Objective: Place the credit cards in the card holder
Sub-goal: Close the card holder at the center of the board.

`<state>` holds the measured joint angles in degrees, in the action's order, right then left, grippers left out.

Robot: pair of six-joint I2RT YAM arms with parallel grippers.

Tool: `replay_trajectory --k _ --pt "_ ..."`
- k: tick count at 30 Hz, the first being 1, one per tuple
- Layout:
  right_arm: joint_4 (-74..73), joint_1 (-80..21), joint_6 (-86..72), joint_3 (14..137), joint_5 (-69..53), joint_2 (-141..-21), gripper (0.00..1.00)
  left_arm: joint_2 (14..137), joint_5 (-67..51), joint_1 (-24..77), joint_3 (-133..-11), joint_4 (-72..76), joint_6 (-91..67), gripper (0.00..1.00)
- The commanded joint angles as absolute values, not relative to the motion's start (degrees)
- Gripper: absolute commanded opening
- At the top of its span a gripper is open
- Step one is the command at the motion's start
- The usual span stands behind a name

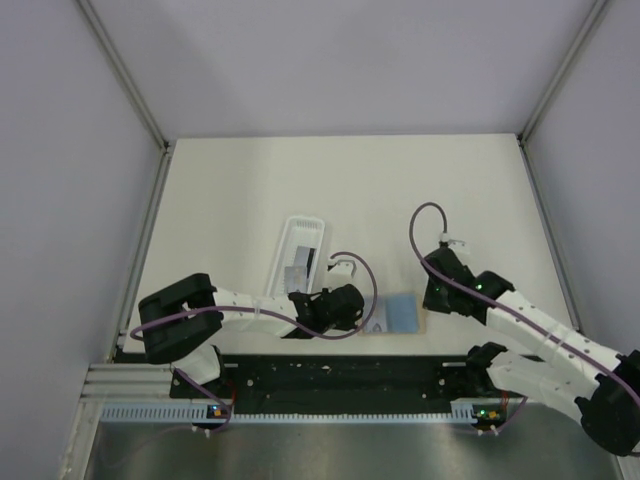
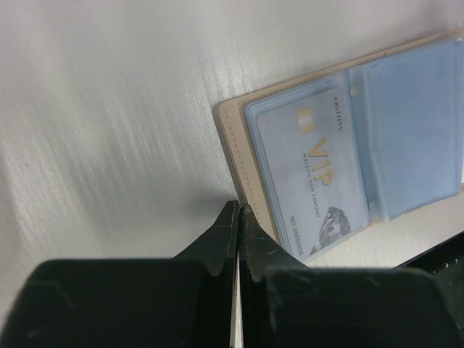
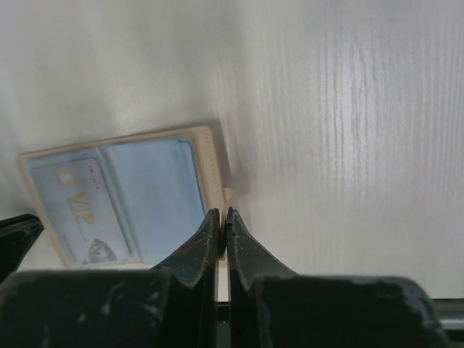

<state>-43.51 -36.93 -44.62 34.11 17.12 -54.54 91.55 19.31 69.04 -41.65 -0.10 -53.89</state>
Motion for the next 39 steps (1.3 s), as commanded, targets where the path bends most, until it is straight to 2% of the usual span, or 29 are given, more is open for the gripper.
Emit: replay_trajectory --k 1,8,20,27,39 --pt "-39.91 -36.47 -42.81 34.37 11.88 -47.65 0.00 92.63 18.46 68.91 -42.27 -2.99 -53.26 0.00" --pt "-29.29 -36.47 -44.29 31.56 -2.08 -40.78 0.00 92.29 18.72 68.99 -42.45 -2.99 -53.35 0.00" --pt "-0.55 -36.74 -55.36 21.36 -22.93 -46.66 0.00 84.03 17.67 68.47 -39.99 -3.25 -53.35 0.00" --pt "7.55 -38.93 -57.39 21.18 -23.73 -51.85 0.00 75.78 18.54 68.38 -40.69 -8.08 -52.21 0.00" --pt "19.05 -44.21 -58.62 21.80 -20.65 -68.89 0.00 60.83 23.29 68.38 -48.60 -23.11 -48.52 0.00"
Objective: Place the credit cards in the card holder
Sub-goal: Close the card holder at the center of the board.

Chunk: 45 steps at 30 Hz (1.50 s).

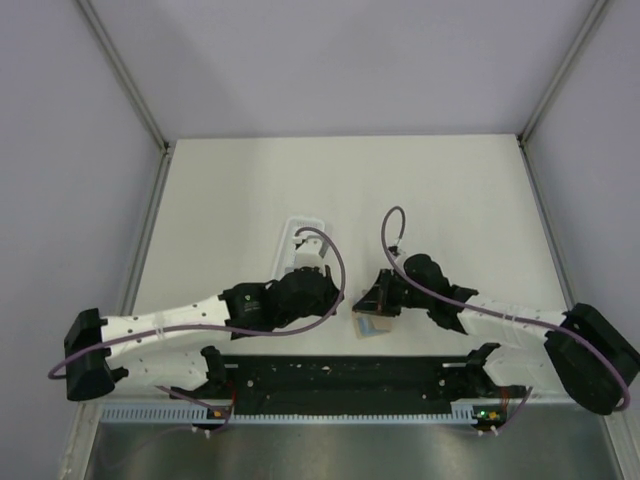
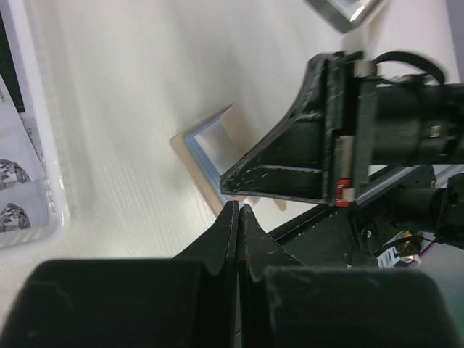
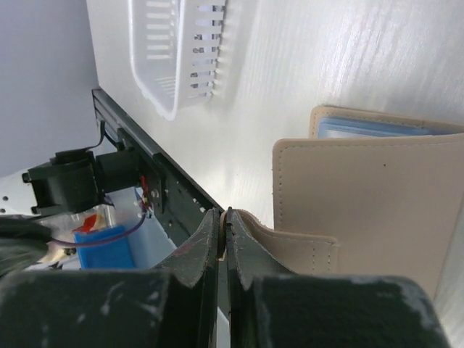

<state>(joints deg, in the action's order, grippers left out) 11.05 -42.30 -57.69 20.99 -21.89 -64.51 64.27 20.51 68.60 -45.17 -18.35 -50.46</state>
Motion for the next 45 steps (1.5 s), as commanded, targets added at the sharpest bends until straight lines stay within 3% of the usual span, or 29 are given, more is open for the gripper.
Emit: replay_trajectory --k 1,15,20,24,28,38,42,45 --pt "20.55 -44.64 -58.97 21.88 -20.74 -70.21 0.00 60.04 23.38 68.38 -48.86 -23.72 -48.34 0.00" --pt "38.58 -51.24 -60.82 20.92 -19.34 -90.17 0.01 56.78 24.78 68.29 -47.20 -24.70 -49.31 0.00" --pt "36.40 -53.08 -58.37 22.49 -17.41 -91.85 0.30 56.43 25.14 68.29 -46.93 -24.78 -49.31 0.00" --pt "30.69 -53.35 -55.29 23.99 -15.12 -87.20 0.48 56.16 25.66 68.29 -47.29 -25.31 -49.13 0.04" --pt "21.91 -53.44 -51.34 26.54 -12.05 -80.00 0.52 55.02 26.80 68.29 -47.46 -25.57 -49.22 0.04" --pt "3.54 -53.35 -47.20 27.33 -0.28 -59.08 0.52 52.91 26.20 68.29 -44.48 -19.53 -46.51 0.03" --pt "-6.66 -52.91 -47.99 26.11 8.78 -53.54 0.29 58.08 22.34 68.29 -45.17 -13.29 -42.64 0.01" --pt "-10.27 -52.56 -48.60 24.18 11.24 -50.02 0.19 63.87 18.82 68.38 -46.84 -9.59 -39.91 0.00"
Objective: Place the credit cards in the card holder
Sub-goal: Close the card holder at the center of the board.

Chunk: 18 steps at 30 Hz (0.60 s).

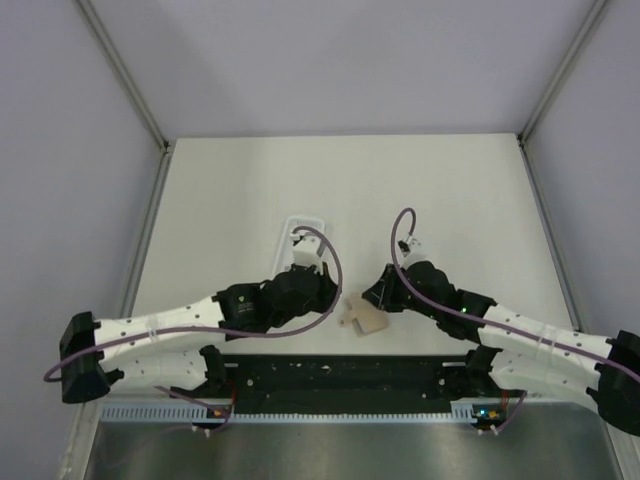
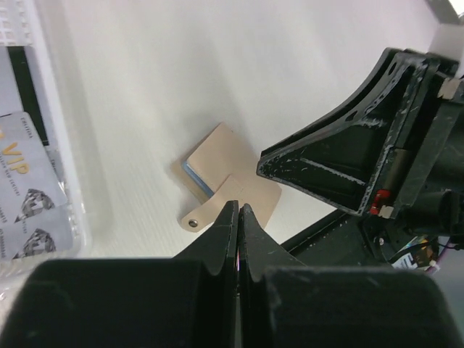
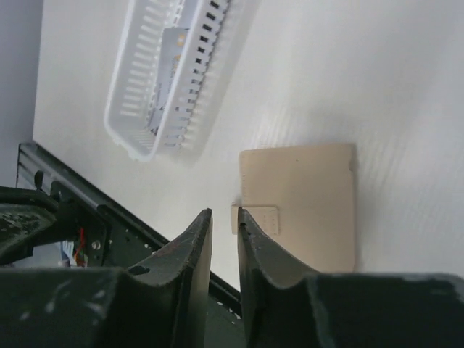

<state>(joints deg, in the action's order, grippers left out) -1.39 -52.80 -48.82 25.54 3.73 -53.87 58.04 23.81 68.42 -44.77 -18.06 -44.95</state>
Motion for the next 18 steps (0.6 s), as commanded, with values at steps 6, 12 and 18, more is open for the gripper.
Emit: replay_trajectory --k 6,12,18 --pt "-13.18 -50.11 -52.38 18.46 13.71 -41.32 0.18 76.98 11.96 68.55 -49.48 -3.61 -37.70 0.00" --pt "-15.29 -46.50 -52.21 16.61 12.22 -36.83 0.17 81.73 10.64 68.55 -46.85 3.25 -38.49 0.00" --pt "-15.56 -45.53 -50.54 17.14 10.81 -37.70 0.38 82.44 10.63 68.56 -43.95 2.37 -41.04 0.00"
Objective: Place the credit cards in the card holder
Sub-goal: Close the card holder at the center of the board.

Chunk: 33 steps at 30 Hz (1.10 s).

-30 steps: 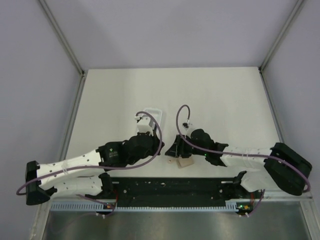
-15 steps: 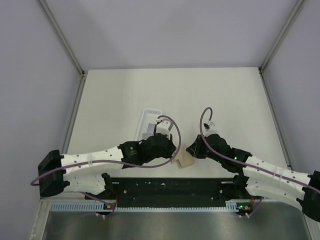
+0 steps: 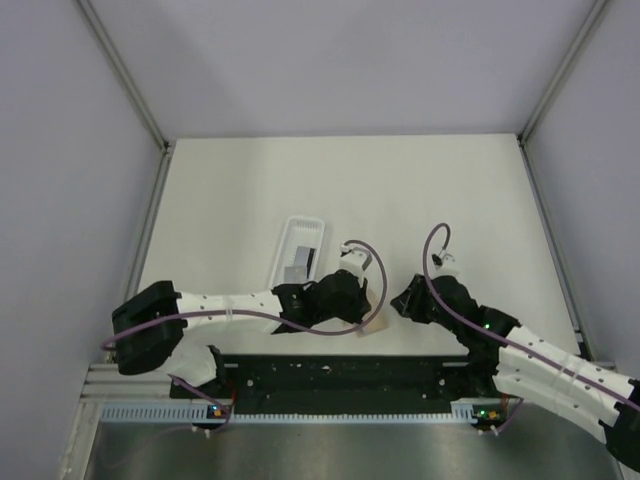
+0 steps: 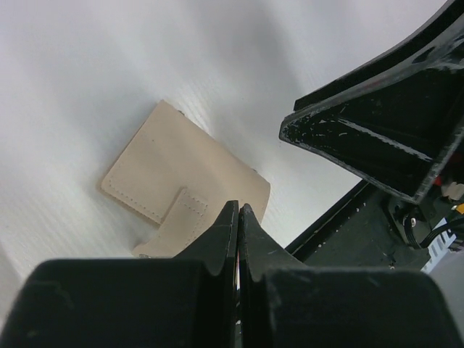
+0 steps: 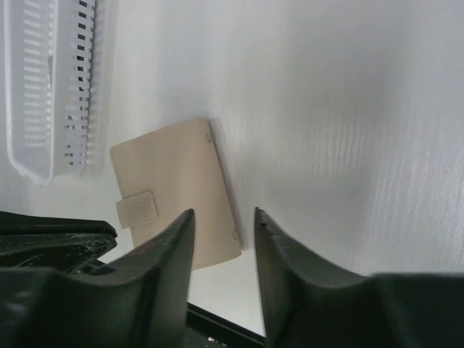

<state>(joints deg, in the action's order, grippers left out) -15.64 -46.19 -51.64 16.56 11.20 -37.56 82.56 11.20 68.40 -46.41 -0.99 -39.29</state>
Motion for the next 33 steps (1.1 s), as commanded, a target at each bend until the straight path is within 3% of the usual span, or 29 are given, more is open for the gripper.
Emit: replay_trajectory --k 1,5,17,27,33 --pt "-15.56 -45.53 -50.45 17.14 10.90 -37.97 0.46 82.27 10.63 68.55 -42.81 2.63 -41.57 0.00" --pt "-15.21 -45.53 -50.45 17.05 10.90 -38.32 0.57 82.79 10.63 68.64 -39.29 4.57 -43.06 0.00" --pt "-10.21 -44.83 -47.99 15.74 4.67 -39.11 0.63 87.28 10.72 68.64 -35.69 6.15 -45.61 0.00" --pt "4.38 -44.74 -47.19 10.73 -5.62 -46.75 0.59 87.63 10.55 68.64 -33.31 7.82 -47.02 0.00" --pt "12.99 -44.47 -48.95 8.70 -8.52 -51.41 0.51 87.63 9.93 68.55 -32.78 8.70 -47.55 0.00"
